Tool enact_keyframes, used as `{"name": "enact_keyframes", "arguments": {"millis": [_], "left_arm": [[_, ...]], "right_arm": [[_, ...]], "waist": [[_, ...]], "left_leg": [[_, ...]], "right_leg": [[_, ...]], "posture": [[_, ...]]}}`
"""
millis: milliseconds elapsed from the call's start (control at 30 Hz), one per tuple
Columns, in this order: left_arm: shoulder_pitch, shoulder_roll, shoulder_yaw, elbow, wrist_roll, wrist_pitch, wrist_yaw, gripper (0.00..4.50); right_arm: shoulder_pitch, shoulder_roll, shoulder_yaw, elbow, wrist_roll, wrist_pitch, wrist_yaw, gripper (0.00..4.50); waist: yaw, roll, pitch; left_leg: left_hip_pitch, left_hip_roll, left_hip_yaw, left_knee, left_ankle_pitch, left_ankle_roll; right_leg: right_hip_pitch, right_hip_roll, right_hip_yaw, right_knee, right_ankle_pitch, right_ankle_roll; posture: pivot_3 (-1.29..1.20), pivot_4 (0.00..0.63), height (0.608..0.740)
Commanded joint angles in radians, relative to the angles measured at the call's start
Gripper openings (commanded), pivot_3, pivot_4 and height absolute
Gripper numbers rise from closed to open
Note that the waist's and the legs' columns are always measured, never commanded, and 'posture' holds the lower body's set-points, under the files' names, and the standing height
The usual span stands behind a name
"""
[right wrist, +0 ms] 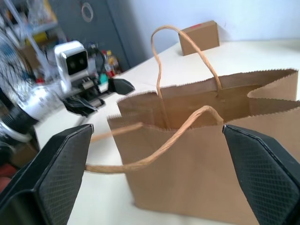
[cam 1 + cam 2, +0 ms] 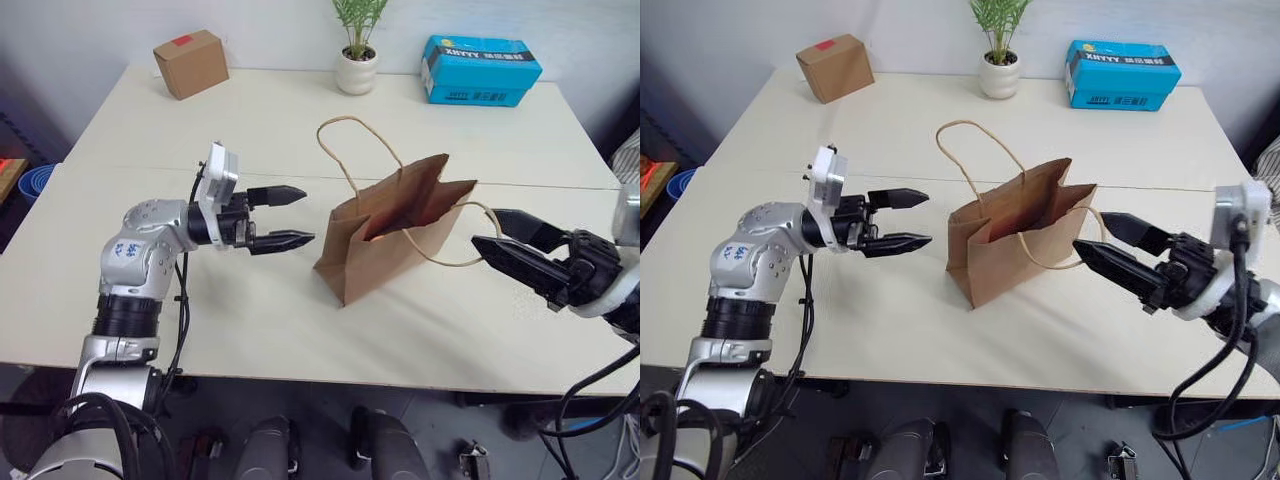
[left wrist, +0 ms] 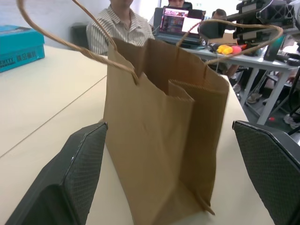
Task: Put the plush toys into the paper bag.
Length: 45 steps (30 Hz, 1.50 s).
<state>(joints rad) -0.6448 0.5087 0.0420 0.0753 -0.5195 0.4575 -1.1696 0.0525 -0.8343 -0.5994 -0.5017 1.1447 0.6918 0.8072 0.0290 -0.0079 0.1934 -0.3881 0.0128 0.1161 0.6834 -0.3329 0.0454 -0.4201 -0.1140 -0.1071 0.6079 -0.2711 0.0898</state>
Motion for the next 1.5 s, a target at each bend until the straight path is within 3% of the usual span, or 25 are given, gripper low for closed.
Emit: {"name": "enact_keyframes", "arguments": {"millis": [33, 367, 600, 700, 933, 1100, 1200, 1367, 1500], "left_arm": [[0.055, -0.039, 0.001, -0.127, -0.024, -0.003, 0.073, 4.47], [0.15, -0.176, -0.056, -0.235, 0.003, -0.016, 0.256, 4.47], [0.143, -0.257, -0.105, -0.214, 0.067, -0.045, 0.379, 4.47], [0.142, -0.287, -0.13, -0.207, 0.087, -0.059, 0.403, 3.94], [0.104, -0.298, -0.176, -0.12, 0.188, -0.125, 0.451, 1.68], [0.049, -0.262, -0.18, -0.046, 0.177, -0.187, 0.33, 0.14], [-0.03, -0.234, -0.161, 0.061, 0.127, -0.224, 0.171, 0.06], [-0.185, -0.147, -0.176, 0.278, 0.063, -0.236, -0.233, 0.06], [-0.264, -0.128, -0.183, 0.465, 0.121, -0.35, -0.363, 0.06]], "right_arm": [[0.085, 0.018, -0.009, -0.017, -0.173, -0.163, 0.145, 4.5], [0.147, 0.073, -0.059, -0.018, -0.161, -0.219, 0.163, 4.5], [0.191, 0.097, -0.043, -0.022, -0.372, -0.435, 0.226, 4.5], [0.198, 0.132, -0.04, -0.008, -0.45, -0.55, 0.241, 4.5], [0.212, 0.195, -0.015, -0.021, -0.536, -0.713, 0.236, 4.5], [0.279, 0.219, -0.016, -0.061, -0.522, -0.728, 0.224, 4.5], [0.309, 0.215, -0.023, -0.081, -0.502, -0.726, 0.22, 4.5], [0.346, 0.183, -0.047, -0.138, -0.44, -0.686, 0.219, 4.5], [0.378, 0.163, -0.065, -0.149, -0.419, -0.672, 0.228, 4.5]], "waist": [[0.002, 0.0, 0.0], [-0.003, 0.0, 0.0], [0.0, 0.0, 0.0], [-0.001, 0.0, 0.0], [-0.002, 0.0, 0.0], [-0.001, 0.0, 0.0], [-0.002, 0.0, 0.0], [-0.005, 0.0, 0.0], [-0.004, 0.0, 0.0]], "left_leg": [[0.0, 0.0, 0.0, 0.0, 0.0, 0.0], [0.011, 0.002, 0.0, -0.001, -0.001, -0.001], [0.012, 0.002, 0.001, -0.001, -0.001, -0.001], [0.012, 0.002, 0.001, -0.001, -0.001, -0.001], [0.014, 0.002, 0.002, -0.001, -0.001, -0.001], [0.013, 0.002, 0.002, -0.001, -0.001, -0.001], [0.013, 0.002, 0.003, -0.001, -0.001, -0.001], [0.014, 0.002, 0.003, -0.001, -0.001, -0.001], [0.014, 0.002, 0.003, -0.001, -0.001, -0.002]], "right_leg": [[0.0, 0.0, 0.0, 0.0, 0.0, 0.0], [0.01, -0.004, 0.002, -0.007, 0.003, -0.001], [0.011, -0.003, 0.003, -0.006, 0.003, -0.002], [0.01, -0.002, 0.003, -0.005, 0.003, -0.002], [0.011, -0.002, 0.003, -0.005, 0.003, -0.002], [0.011, -0.002, 0.003, -0.003, 0.003, -0.002], [0.01, -0.002, 0.003, -0.004, 0.003, -0.002], [0.01, -0.001, 0.0, -0.003, 0.002, -0.003], [0.01, 0.0, -0.002, -0.002, 0.002, -0.004]], "posture": [[0.0, 0.15, 0.74], [0.0, 0.15, 0.74], [0.0, 0.15, 0.74], [0.0, 0.15, 0.74], [0.0, 0.15, 0.74], [0.0, 0.15, 0.74], [0.0, 0.15, 0.74], [0.0, 0.15, 0.74], [0.0, 0.15, 0.74]]}}
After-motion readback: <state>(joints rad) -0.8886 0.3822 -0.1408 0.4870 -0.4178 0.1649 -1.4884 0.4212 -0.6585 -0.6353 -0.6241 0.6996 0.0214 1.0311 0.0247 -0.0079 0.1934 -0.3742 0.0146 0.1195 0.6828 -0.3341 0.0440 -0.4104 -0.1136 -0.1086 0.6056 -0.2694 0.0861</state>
